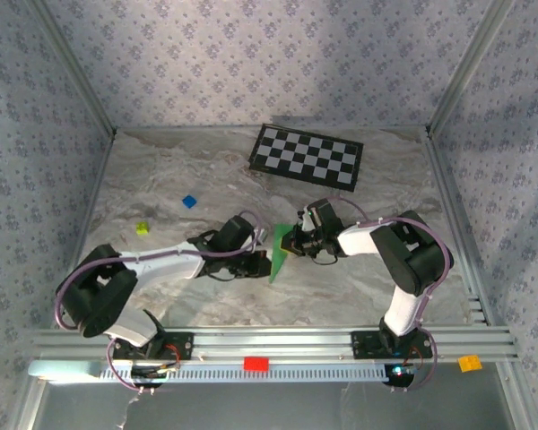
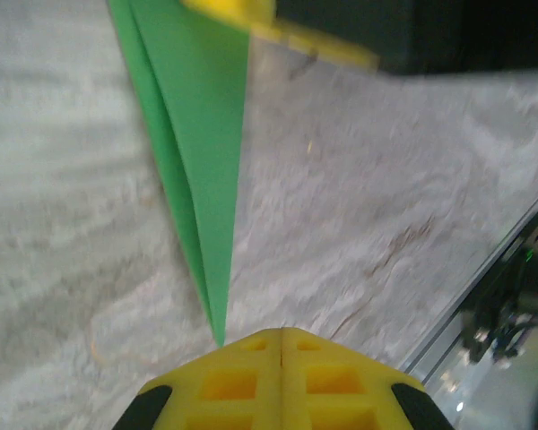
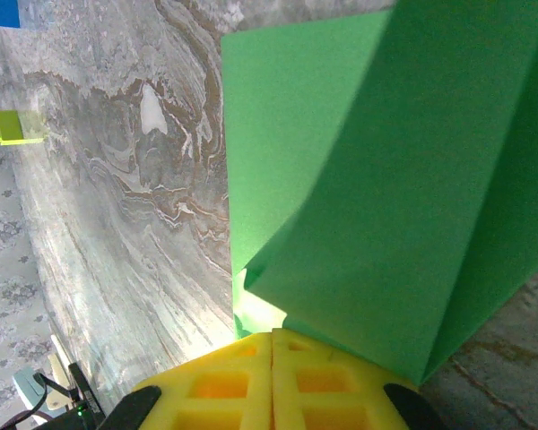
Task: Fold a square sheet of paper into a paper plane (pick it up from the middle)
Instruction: Fold the wing for the fifth time at the center of the table.
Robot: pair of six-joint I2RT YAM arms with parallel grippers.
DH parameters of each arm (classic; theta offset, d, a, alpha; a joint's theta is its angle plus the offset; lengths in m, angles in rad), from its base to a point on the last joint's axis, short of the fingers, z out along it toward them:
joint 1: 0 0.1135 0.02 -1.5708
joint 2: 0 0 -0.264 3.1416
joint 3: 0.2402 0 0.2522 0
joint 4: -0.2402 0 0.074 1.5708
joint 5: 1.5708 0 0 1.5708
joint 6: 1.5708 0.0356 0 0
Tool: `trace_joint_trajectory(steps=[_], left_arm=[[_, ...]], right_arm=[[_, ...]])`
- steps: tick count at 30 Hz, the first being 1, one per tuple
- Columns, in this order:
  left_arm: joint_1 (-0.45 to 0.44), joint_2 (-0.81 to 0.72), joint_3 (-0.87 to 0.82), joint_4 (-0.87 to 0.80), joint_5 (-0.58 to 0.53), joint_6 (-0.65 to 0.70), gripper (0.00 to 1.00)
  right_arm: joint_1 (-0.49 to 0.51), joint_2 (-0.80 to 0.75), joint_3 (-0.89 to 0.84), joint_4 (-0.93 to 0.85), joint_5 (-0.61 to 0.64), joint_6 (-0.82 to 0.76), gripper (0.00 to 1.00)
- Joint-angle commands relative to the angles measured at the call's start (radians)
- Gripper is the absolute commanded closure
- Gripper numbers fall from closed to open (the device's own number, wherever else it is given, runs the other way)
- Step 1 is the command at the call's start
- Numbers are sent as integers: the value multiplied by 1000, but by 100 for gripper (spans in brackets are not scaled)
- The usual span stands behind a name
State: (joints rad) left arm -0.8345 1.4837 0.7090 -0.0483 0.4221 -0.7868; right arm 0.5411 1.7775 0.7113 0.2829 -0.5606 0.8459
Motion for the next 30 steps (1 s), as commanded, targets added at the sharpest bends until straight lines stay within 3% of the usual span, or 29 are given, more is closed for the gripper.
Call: trace_joint_trajectory(steps=[1,12,18,30], left_arm=[[18,69,91,43,8,-14,96],[21,256,202,32,-19,-10,99],[22,299,206,-13,-93,-1,99],[0,317,66,-43,-124,19,100]], right_arm=[[11,69,-42,-108,117,-2,92],[10,68,-41,-102,112,1,92],[9,63,-47,-91,104,4,92],[-8,-42,-33,-116,92,-22,89]])
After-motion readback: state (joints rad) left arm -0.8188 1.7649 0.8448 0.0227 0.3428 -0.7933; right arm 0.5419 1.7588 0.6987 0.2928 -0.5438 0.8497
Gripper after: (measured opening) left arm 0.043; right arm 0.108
